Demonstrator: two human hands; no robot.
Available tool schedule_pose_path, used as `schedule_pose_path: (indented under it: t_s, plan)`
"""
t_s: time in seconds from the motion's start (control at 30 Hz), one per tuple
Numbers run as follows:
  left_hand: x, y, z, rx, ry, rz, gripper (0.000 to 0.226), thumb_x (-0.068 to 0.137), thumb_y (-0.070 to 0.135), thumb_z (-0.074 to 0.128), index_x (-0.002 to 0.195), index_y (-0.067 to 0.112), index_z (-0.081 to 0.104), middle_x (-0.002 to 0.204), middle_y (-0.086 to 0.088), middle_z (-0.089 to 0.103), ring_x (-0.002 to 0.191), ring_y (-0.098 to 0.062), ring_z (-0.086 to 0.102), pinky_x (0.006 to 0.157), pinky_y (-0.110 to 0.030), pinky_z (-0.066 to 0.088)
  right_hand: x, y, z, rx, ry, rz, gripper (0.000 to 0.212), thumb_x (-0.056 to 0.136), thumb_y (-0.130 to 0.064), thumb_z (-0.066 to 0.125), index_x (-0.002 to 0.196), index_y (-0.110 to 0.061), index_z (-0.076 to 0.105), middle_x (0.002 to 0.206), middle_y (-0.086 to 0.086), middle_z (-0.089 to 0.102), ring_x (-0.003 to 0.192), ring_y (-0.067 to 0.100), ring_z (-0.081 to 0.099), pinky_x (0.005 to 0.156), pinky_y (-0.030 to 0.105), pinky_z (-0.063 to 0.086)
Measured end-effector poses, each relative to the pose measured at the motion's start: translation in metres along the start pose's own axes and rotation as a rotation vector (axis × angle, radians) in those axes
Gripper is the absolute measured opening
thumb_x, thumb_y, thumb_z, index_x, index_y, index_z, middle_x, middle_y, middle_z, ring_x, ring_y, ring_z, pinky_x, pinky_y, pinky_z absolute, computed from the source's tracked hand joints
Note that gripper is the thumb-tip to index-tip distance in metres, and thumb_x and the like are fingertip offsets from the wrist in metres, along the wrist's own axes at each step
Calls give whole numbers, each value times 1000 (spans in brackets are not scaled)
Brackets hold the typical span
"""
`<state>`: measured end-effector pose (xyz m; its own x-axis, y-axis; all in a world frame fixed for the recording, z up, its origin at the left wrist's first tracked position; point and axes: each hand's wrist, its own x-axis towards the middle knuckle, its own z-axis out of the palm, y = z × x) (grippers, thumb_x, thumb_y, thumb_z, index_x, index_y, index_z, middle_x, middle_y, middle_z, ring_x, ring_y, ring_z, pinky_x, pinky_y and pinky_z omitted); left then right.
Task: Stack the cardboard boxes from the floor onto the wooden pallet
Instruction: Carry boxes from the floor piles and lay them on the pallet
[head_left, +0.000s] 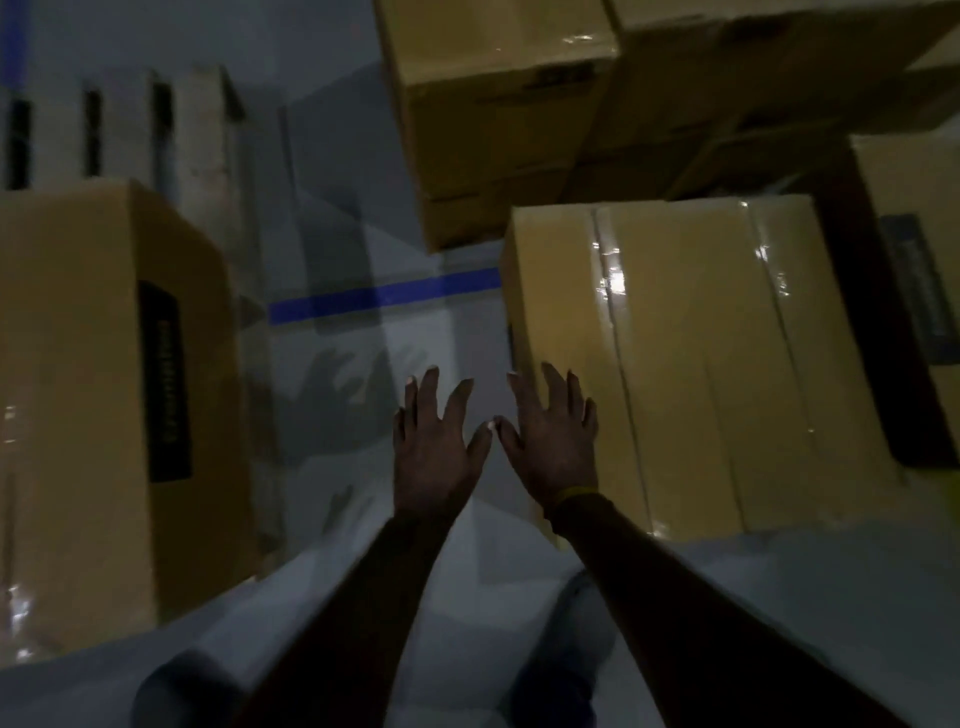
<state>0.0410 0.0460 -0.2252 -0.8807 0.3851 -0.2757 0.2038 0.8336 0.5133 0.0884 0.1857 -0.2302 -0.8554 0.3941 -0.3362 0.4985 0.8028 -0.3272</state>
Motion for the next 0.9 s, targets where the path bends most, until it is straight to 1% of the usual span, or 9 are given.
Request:
schedule_pose_path:
  t_s: [0.1, 0.2, 0.27, 0.4, 0.53, 0.63, 0.7, 0.8, 0.9]
  plan:
    - [14, 53, 35, -1, -47, 6, 69, 94, 64, 28, 153, 29, 33, 165, -8, 14, 153, -31, 6, 120, -54, 20, 6, 65, -22, -21, 13, 6, 59, 99, -50, 49, 153, -29, 37, 164, 10, 19, 152, 40, 8, 117, 66, 16]
    - [29, 95, 63, 3, -82, 12, 68, 96, 63, 33, 154, 28, 31, 165, -9, 11, 153, -33, 6, 119, -55, 22, 18, 114, -41, -50, -11, 29, 60, 100, -50, 48, 155, -31, 31, 166, 9, 12, 152, 38, 2, 119, 63, 13]
    - [41, 114, 82, 12, -99, 18, 64, 99, 55, 44, 154, 28, 29, 165, -10, 10, 152, -35, 7, 118, -56, 24, 29, 139, -49, -55, -12, 54, 61, 100, -50, 47, 155, -31, 28, 166, 9, 8, 153, 38, -1, 119, 61, 12]
    - [63, 134, 117, 48, -146, 9, 64, 99, 54, 47, 154, 29, 27, 166, -7, 5, 152, -36, 6, 117, -59, 25, 46, 173, -49, -51, -22, 74, 64, 99, -52, 48, 155, -29, 29, 166, 12, 7, 152, 40, 0, 118, 62, 16]
    - [83, 141, 148, 103, -228, -22, 71, 97, 57, 47, 156, 31, 18, 167, -4, -5, 152, -38, -5, 118, -62, 19, 62, 197, -37, -62, -52, 93, 69, 97, -54, 48, 157, -30, 22, 166, 12, 1, 152, 39, -7, 120, 62, 12]
    - [91, 131, 168, 245, -255, -29, 78, 96, 54, 52, 157, 34, 9, 166, -3, -11, 150, -43, -13, 115, -68, 19, 72, 212, -25, -89, -73, 90, 73, 97, -52, 49, 158, -29, 16, 166, 13, -2, 152, 39, -10, 120, 63, 11]
    - [94, 118, 174, 300, -262, -21, 82, 95, 56, 53, 157, 38, 3, 165, 2, -19, 148, -42, -21, 115, -71, 12, 77, 217, -16, -98, -70, 91, 75, 96, -52, 51, 158, -28, 15, 166, 14, -2, 152, 39, -10, 118, 63, 9]
    - [95, 100, 170, 292, -261, 1, 82, 94, 61, 50, 156, 43, -1, 163, 8, -25, 146, -40, -27, 113, -74, 6, 82, 219, -8, -127, -53, 97, 75, 95, -50, 54, 158, -29, 18, 167, 14, -4, 152, 41, -9, 118, 67, 9]
    - [95, 92, 165, 271, -270, -18, 82, 93, 65, 49, 155, 47, -2, 162, 13, -27, 146, -42, -27, 112, -75, 5, 85, 223, -8, -170, -83, 104, 78, 94, -55, 55, 158, -36, 15, 166, 13, -14, 149, 48, -11, 116, 69, 8]
